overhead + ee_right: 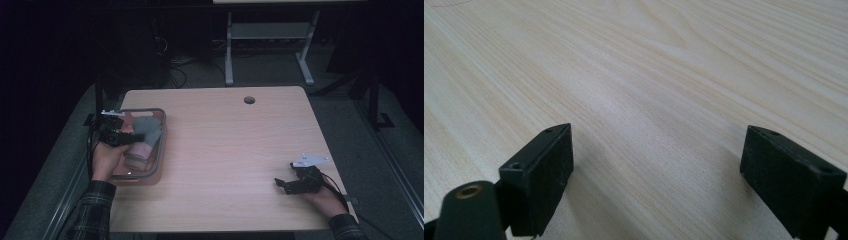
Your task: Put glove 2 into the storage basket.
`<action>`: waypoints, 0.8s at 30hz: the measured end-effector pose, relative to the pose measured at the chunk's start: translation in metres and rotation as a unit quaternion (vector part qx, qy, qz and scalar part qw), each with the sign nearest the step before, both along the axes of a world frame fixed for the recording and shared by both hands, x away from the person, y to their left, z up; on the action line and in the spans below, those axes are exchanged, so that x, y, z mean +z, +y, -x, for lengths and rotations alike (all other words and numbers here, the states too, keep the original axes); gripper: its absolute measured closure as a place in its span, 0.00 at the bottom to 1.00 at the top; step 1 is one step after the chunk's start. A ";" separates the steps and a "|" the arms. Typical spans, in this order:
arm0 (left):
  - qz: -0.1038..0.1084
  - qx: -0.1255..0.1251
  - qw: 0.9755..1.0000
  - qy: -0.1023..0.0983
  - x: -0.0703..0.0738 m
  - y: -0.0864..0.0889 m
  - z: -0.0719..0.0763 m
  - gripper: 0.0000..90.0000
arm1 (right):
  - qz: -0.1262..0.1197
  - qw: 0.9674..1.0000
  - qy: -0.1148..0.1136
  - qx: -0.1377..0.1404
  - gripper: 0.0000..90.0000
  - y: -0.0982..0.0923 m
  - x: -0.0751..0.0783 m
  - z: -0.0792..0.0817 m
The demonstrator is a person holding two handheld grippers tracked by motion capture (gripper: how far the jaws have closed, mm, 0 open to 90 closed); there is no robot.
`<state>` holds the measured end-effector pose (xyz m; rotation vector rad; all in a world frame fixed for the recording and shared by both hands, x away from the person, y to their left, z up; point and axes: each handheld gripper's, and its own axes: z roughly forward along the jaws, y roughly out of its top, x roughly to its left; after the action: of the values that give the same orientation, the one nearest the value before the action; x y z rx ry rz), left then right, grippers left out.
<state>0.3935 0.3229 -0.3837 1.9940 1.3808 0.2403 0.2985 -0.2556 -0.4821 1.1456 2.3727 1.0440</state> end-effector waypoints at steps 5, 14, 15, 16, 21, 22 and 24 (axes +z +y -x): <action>-0.011 0.001 1.000 0.012 -0.011 -0.002 -0.002 0.77 | 0.000 1.000 0.000 0.000 0.15 0.000 0.000 0.000; -0.031 0.027 0.999 -0.008 -0.001 0.003 -0.003 0.33 | 0.000 1.000 -0.001 0.001 0.15 0.000 0.000 0.000; -0.032 0.024 0.999 -0.011 0.002 0.003 -0.003 0.30 | 0.000 1.000 0.000 0.000 0.15 0.000 0.000 0.000; -0.031 0.023 0.999 -0.016 0.005 0.002 -0.002 0.29 | 0.000 1.000 0.000 0.000 0.15 0.000 0.000 0.000; -0.033 0.017 0.999 -0.030 0.018 -0.001 0.001 0.25 | 0.000 1.000 0.000 0.000 0.15 0.000 0.000 0.000; -0.033 0.015 0.999 -0.033 0.020 -0.003 0.002 0.25 | 0.000 1.000 0.000 0.000 0.15 0.000 0.000 0.000; -0.030 0.013 0.999 -0.040 0.024 -0.006 0.003 0.24 | 0.000 1.000 0.000 0.000 0.15 0.000 0.000 0.000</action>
<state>0.3906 0.3164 -0.3593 1.9947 1.3648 0.3734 0.2985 -0.2556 -0.4821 1.1450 2.3727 1.0444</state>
